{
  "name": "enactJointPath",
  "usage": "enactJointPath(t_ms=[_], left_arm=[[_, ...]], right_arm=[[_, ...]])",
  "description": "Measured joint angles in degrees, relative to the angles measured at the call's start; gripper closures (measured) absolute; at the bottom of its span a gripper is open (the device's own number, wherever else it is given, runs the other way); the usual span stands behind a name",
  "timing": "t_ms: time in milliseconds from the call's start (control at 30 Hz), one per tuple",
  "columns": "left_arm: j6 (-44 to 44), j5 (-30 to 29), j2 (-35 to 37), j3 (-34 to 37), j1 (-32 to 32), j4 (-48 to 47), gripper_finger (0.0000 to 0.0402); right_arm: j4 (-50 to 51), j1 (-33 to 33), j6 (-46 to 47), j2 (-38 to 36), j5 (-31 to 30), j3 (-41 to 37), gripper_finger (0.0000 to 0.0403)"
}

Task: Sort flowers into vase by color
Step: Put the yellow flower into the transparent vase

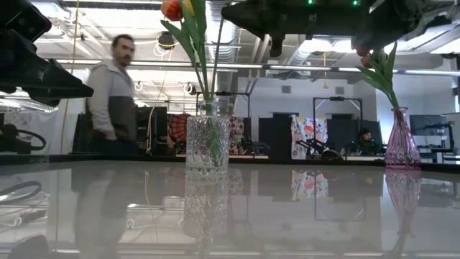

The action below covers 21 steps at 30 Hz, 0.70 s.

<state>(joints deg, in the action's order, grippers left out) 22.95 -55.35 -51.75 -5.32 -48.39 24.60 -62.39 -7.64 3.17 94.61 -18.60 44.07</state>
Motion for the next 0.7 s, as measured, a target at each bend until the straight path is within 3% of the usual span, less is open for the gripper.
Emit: enactJointPath(t_ms=[700], left_arm=[[0.2,-0.2,0.0,0.0,0.0,-0.7,0.0252]], right_arm=[[-0.1,-1.4,1.0,-0.2,-0.9,0.1,0.0387]])
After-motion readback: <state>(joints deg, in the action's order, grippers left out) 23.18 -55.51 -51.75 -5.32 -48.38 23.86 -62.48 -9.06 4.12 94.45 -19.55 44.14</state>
